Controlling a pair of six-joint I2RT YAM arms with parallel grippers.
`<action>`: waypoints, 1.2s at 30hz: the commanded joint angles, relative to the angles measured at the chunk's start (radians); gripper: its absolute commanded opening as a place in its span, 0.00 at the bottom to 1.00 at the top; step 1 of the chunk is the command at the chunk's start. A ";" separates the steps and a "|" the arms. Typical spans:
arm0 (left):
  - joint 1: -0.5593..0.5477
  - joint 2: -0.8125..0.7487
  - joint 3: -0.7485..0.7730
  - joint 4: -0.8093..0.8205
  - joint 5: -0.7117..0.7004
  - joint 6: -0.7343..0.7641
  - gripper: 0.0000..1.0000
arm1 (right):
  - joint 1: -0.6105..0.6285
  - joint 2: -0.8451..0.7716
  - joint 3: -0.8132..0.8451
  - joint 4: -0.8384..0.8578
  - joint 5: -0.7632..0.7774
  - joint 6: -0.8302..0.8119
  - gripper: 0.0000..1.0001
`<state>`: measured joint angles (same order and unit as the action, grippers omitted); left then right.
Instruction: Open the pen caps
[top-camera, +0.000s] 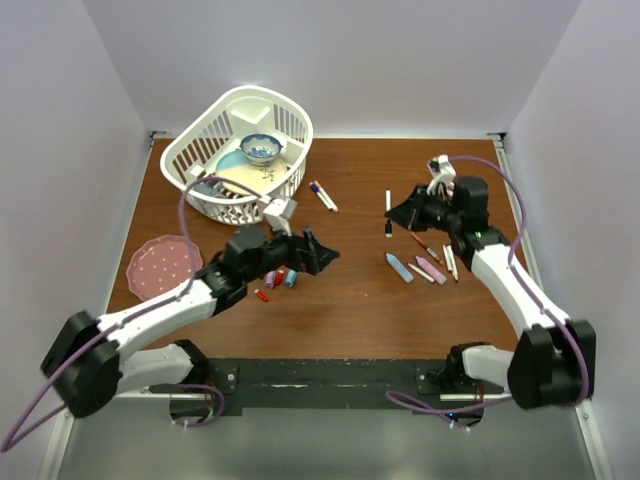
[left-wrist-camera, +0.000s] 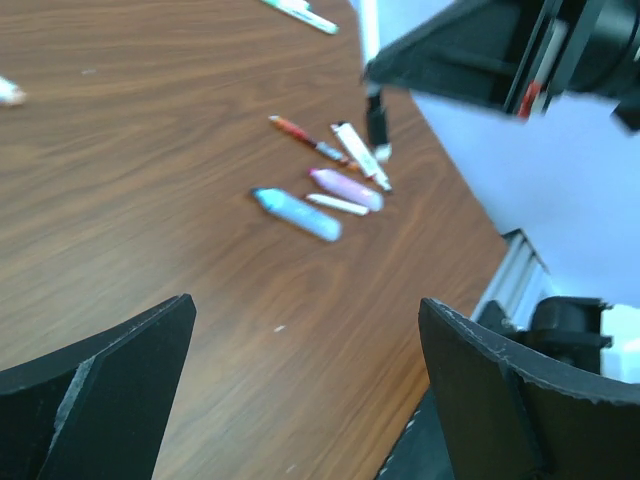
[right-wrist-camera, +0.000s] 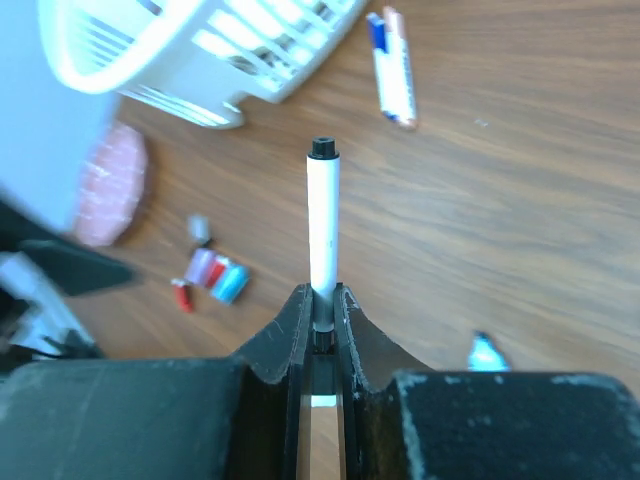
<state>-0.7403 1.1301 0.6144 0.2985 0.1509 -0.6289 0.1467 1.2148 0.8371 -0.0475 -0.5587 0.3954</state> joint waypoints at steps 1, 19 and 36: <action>-0.066 0.140 0.195 0.122 -0.043 -0.077 1.00 | -0.010 -0.101 -0.122 0.265 -0.081 0.180 0.00; -0.169 0.545 0.551 -0.033 -0.195 -0.037 0.74 | -0.013 -0.127 -0.155 0.261 -0.066 0.304 0.00; -0.169 0.612 0.605 -0.044 -0.198 0.006 0.20 | -0.013 -0.112 -0.159 0.268 -0.102 0.319 0.00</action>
<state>-0.9184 1.7279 1.1877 0.2451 -0.0387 -0.6640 0.1345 1.1080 0.6788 0.1787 -0.6167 0.6971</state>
